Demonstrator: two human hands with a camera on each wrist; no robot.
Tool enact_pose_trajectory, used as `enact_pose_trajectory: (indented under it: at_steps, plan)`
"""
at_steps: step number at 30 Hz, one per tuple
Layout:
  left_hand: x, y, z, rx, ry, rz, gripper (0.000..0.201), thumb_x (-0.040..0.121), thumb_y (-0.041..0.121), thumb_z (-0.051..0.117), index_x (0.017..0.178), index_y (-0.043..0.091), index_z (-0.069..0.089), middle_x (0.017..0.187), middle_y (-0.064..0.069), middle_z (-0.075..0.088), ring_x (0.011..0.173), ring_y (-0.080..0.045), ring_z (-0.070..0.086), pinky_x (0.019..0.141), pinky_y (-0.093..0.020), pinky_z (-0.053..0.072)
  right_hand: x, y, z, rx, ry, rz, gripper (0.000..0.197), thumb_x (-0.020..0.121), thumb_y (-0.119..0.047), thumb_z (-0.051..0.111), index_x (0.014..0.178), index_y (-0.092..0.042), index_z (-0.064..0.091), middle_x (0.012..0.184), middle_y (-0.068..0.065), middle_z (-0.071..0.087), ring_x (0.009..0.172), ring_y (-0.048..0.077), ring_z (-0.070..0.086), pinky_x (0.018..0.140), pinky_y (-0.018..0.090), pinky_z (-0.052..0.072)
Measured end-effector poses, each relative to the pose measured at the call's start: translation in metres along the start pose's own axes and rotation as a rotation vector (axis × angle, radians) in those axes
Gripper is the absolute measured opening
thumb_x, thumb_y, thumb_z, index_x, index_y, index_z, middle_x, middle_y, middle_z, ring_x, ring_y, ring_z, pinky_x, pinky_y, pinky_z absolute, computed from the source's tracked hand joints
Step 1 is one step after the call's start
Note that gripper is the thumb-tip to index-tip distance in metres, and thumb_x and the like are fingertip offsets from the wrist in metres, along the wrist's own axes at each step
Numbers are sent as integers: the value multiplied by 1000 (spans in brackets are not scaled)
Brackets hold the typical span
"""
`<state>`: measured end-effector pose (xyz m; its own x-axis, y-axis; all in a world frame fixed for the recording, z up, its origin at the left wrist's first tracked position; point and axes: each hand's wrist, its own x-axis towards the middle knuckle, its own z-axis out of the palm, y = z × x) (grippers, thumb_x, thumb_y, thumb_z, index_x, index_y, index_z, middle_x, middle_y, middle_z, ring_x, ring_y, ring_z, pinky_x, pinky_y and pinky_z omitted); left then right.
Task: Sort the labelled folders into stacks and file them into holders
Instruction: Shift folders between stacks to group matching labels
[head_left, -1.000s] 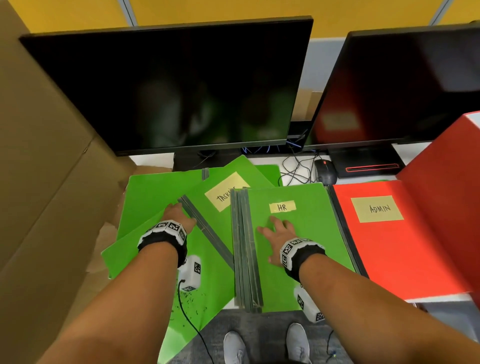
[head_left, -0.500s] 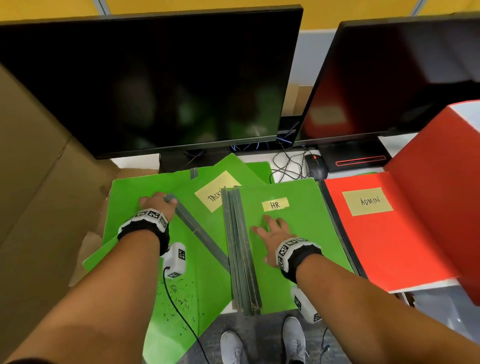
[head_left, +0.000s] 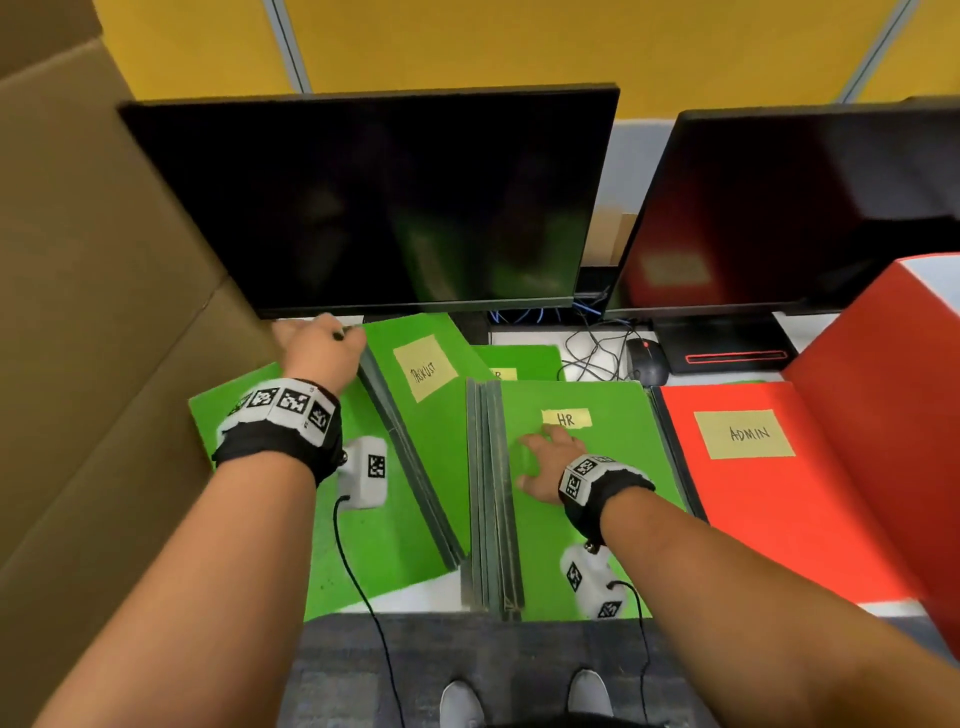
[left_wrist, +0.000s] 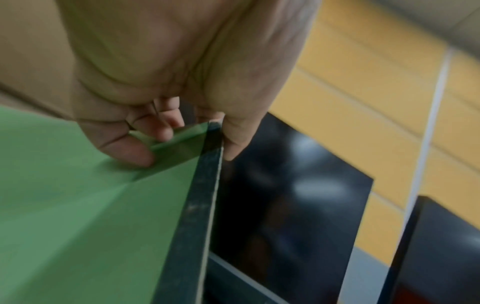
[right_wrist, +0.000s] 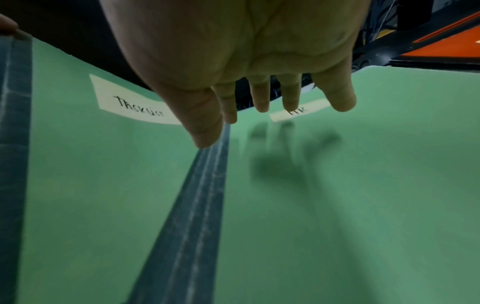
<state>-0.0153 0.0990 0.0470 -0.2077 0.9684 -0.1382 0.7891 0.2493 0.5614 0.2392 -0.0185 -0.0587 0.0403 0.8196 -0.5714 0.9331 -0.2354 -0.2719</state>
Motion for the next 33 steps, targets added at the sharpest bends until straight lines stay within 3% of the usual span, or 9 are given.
enact_pose_trajectory:
  at_steps: [4,8,15,18,20,22,27,30,33]
  plan:
    - [-33,18,-30,-45,61,105,22,93,34,52,96,13,59,129,-21,40,91,-19,44,90,-22,39,-3,-15,-15,30,56,-103,69,88,-45,53,148,-31,22,157,6,12,143,32,17,116,46,21]
    - [-64,33,-57,-103,58,204,17,92,33,57,95,17,58,130,-9,30,103,-19,41,93,-16,26,-6,-36,-34,79,103,-215,65,92,-43,48,149,-26,22,155,9,19,141,30,26,115,39,24]
    - [-96,49,-92,-173,195,424,15,84,28,67,89,20,55,117,3,45,87,-6,50,78,-8,38,-7,-62,-50,283,153,-309,68,93,-37,52,150,-21,18,153,12,22,139,30,30,114,39,28]
    - [-102,51,-102,-338,240,502,16,83,21,66,85,22,50,119,8,59,92,-5,58,79,-16,48,-5,-68,-58,384,175,-322,72,93,-35,54,151,-21,15,154,12,22,136,30,35,112,39,31]
    - [-105,53,-106,-515,171,524,21,86,12,64,83,25,47,117,10,63,89,-1,62,67,-12,51,-4,-69,-62,433,193,-323,76,92,-34,56,151,-21,11,155,10,19,136,29,35,111,36,31]
    - [-103,53,-107,-649,93,532,28,87,5,61,84,28,45,115,3,66,86,-4,66,64,-20,54,-4,-69,-65,490,237,-321,80,90,-33,58,151,-21,7,156,9,16,141,27,25,115,38,25]
    - [-100,40,-95,-769,5,476,37,83,-1,55,91,34,50,99,-27,59,85,-27,56,84,-56,49,-4,-63,-77,714,335,-281,87,89,-23,61,151,-13,1,156,9,18,144,24,20,117,36,21]
    - [-96,33,-88,-870,18,451,42,86,-15,45,96,25,47,87,-6,66,76,-19,61,72,-36,53,-6,-53,-79,845,345,-284,80,90,-17,60,150,-16,8,148,10,36,137,23,35,111,33,32]
    - [-88,26,-89,-915,102,441,43,85,-17,43,98,24,48,84,4,68,75,-12,63,67,-25,53,-9,-45,-83,796,343,-269,51,94,-20,55,139,-11,32,128,9,54,114,23,53,89,23,38]
